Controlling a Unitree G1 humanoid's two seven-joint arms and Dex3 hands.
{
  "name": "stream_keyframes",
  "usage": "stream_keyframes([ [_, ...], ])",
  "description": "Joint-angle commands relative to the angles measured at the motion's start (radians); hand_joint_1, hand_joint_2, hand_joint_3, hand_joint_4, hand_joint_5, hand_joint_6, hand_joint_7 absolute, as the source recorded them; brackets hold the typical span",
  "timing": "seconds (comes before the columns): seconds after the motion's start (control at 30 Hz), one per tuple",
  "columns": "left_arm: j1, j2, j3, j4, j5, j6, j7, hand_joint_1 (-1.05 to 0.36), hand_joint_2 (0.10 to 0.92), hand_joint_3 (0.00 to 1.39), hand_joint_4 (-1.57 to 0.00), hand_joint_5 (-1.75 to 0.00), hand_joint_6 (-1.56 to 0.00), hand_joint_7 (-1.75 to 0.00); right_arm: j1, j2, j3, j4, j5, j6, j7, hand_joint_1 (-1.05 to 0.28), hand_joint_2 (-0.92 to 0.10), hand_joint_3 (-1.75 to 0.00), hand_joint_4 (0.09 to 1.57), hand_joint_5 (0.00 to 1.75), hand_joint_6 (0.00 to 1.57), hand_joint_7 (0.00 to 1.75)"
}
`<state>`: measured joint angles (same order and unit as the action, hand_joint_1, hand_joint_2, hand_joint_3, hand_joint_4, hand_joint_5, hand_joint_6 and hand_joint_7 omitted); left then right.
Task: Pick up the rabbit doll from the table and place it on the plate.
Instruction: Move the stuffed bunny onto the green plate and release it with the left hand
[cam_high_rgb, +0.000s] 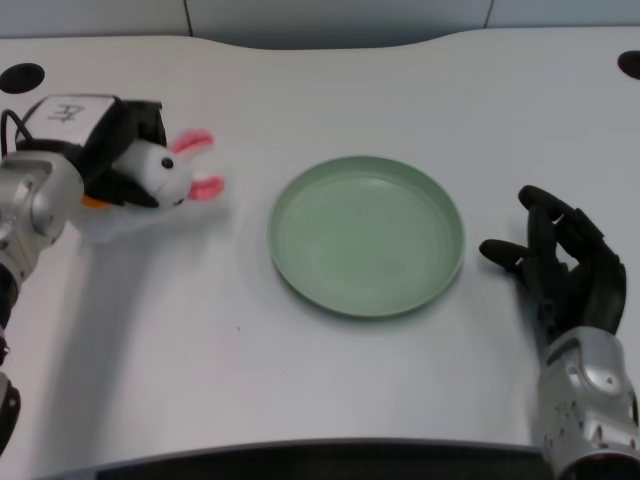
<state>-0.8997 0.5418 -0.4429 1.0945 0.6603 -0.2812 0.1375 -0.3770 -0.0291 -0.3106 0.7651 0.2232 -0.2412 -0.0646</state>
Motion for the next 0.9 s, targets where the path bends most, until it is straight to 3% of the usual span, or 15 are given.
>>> stream_keyframes([
  [0.03, -0.001, 0.03, 0.052, -0.083, -0.049, -0.01, -0.047, -0.12, 0.898, 0.04, -0.78, -1.75, -0.58, -1.75, -0.005, 0.005, 0.001, -0.001, 0.004, 0.012, -0.002, -0.3, -0.92, -0.28, 0.75, 0.98, 0.68, 0.5],
  [0.3, 0.008, 0.033, 0.12, -0.259, -0.105, 0.05, -0.176, -0.11, 0.878, 0.02, -0.77, -1.75, -0.55, -1.75, -0.01, 0.006, -0.002, 0.004, 0.007, 0.013, -0.002, -0.29, -0.92, -0.27, 0.76, 1.01, 0.69, 0.51],
  [0.37, 0.0, 0.014, 0.111, -0.295, -0.102, 0.041, -0.199, -0.12, 0.881, 0.02, -0.76, -1.75, -0.54, -1.75, -0.011, 0.003, 0.001, 0.009, 0.0, 0.011, -0.005, -0.3, -0.92, -0.27, 0.75, 1.0, 0.69, 0.51],
  [0.5, -0.016, -0.039, 0.089, -0.332, -0.087, 0.038, -0.211, -0.13, 0.881, 0.02, -0.78, -1.75, -0.56, -1.75, -0.012, 0.002, 0.004, 0.008, -0.005, 0.013, -0.009, -0.3, -0.92, -0.27, 0.73, 1.0, 0.68, 0.5],
  [0.7, -0.072, -0.169, 0.035, -0.311, -0.051, 0.06, -0.208, -0.16, 0.871, 0.01, -0.78, -1.75, -0.57, -1.75, -0.007, 0.002, 0.009, 0.016, -0.012, 0.001, -0.003, -0.31, -0.92, -0.27, 0.71, 1.01, 0.67, 0.5],
  [0.83, -0.103, -0.234, 0.006, -0.275, -0.018, 0.062, -0.183, -0.19, 0.866, 0.0, -0.78, -1.75, -0.66, -1.54, -0.004, 0.012, 0.005, 0.004, -0.006, 0.009, -0.004, -0.32, -0.92, -0.25, 0.7, 1.0, 0.67, 0.49],
  [0.9, -0.124, -0.267, -0.008, -0.241, -0.005, 0.058, -0.167, -0.19, 0.847, 0.02, -0.78, -1.75, -0.71, -1.48, -0.001, 0.015, 0.007, -0.002, -0.01, 0.01, -0.008, -0.31, -0.92, -0.26, 0.72, 1.01, 0.67, 0.5],
])
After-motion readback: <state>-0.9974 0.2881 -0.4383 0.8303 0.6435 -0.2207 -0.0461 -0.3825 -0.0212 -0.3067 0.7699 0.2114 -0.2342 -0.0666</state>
